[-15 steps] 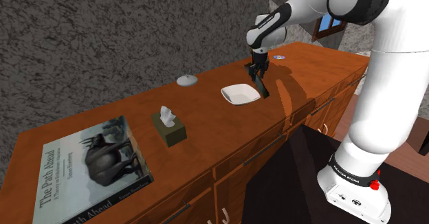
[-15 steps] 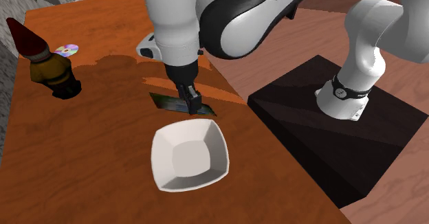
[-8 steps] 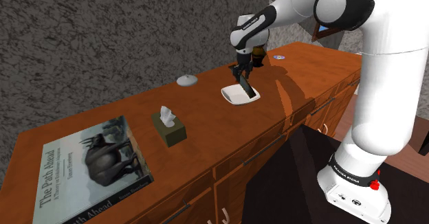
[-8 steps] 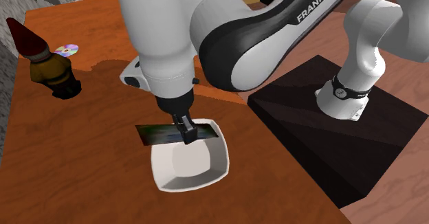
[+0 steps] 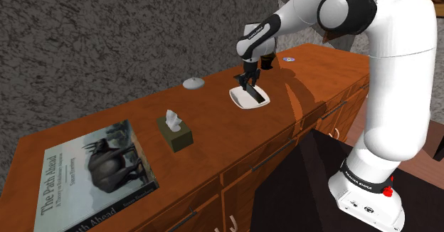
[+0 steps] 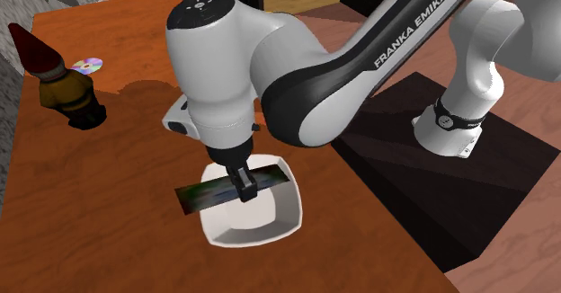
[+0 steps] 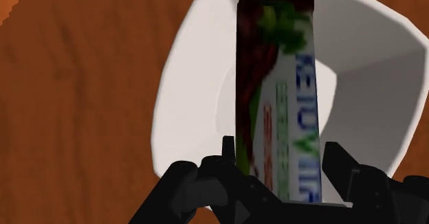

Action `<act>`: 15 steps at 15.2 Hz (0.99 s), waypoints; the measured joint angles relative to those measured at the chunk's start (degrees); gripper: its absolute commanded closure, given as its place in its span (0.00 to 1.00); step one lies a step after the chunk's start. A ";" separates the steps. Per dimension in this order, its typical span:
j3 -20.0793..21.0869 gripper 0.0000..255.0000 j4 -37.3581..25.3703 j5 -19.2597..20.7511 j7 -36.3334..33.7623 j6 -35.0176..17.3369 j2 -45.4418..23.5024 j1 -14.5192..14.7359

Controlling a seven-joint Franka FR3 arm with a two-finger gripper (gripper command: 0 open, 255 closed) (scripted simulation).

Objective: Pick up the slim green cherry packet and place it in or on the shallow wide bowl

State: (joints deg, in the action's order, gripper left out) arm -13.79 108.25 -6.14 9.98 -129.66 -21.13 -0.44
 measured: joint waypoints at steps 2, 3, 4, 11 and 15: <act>0.16 1.00 0.16 -0.35 0.26 -1.08 -1.06 -0.16; 0.25 1.00 0.41 -0.48 0.24 -1.80 -1.52 -0.13; 0.31 1.00 0.93 -0.59 0.29 -2.56 -1.76 -0.13; 0.54 1.00 0.93 -1.04 0.61 -3.71 -3.31 -0.35; 0.57 0.00 1.14 -1.04 0.56 -3.57 -3.31 -0.29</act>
State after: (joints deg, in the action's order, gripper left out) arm -13.21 109.38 -7.18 10.54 -133.23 -24.44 -0.73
